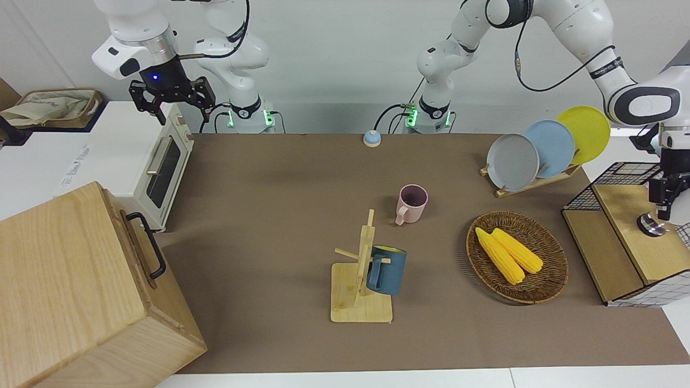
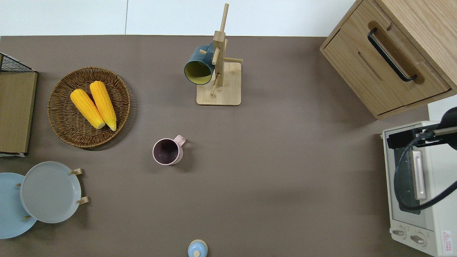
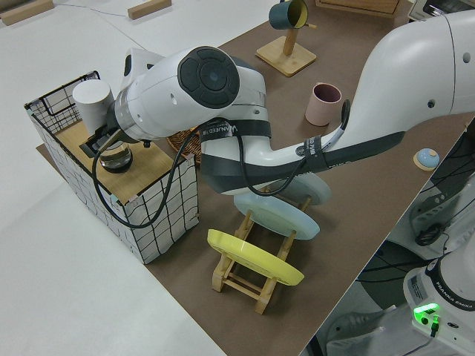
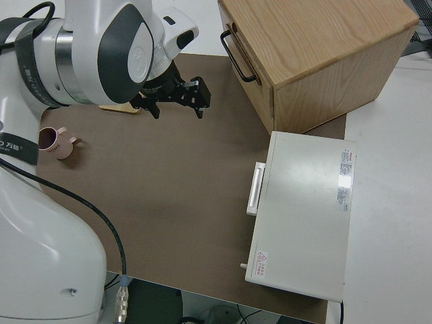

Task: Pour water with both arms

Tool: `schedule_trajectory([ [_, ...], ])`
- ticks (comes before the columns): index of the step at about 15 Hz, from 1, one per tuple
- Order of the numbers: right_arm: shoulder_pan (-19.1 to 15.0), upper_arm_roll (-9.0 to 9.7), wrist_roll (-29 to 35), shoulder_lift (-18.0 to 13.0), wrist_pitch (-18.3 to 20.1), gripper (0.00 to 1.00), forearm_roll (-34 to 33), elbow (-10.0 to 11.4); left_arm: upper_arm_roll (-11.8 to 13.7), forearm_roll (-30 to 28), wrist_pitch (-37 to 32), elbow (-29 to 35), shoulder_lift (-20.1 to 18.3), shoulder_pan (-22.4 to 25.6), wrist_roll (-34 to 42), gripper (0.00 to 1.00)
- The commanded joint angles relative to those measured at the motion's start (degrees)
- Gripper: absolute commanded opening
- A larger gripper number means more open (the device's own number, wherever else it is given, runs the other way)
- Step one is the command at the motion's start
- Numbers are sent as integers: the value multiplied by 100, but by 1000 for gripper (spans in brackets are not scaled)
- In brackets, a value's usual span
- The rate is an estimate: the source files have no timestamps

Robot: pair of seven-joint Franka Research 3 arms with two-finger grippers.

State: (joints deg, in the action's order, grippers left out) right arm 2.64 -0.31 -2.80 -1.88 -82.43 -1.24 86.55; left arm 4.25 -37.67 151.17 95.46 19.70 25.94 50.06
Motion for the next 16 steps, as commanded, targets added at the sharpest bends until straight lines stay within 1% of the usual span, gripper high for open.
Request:
schedule_trajectory([
  [1,-1,22,95,-31,-28,990,-25,37,-12,-145,88,-195,122,69,188,1000],
  [6,-1,22,95,-31,-28,990,-25,37,32,-83,-69,-72,-116,86,74,1000],
  [7,-1,22,95,-31,-28,990,-25,46,119,-83,-157,-54,-177,52,65,1000],
  [9,-1,22,95,-31,-28,990,-25,37,409,-74,-490,-37,-256,-36,65,1000],
  [10,-1,22,95,-31,-28,990,-25,37,488,-39,-675,-37,-300,-54,56,1000],
  [12,-1,22,95,-31,-28,990,-25,46,673,179,-974,-37,-379,-72,-83,1000],
  [14,-1,22,95,-31,-28,990,-25,37,691,460,-1133,-45,-441,-98,-496,1000],
  [16,-1,22,95,-31,-28,990,-25,37,656,786,-1142,-45,-485,-151,-891,1000],
])
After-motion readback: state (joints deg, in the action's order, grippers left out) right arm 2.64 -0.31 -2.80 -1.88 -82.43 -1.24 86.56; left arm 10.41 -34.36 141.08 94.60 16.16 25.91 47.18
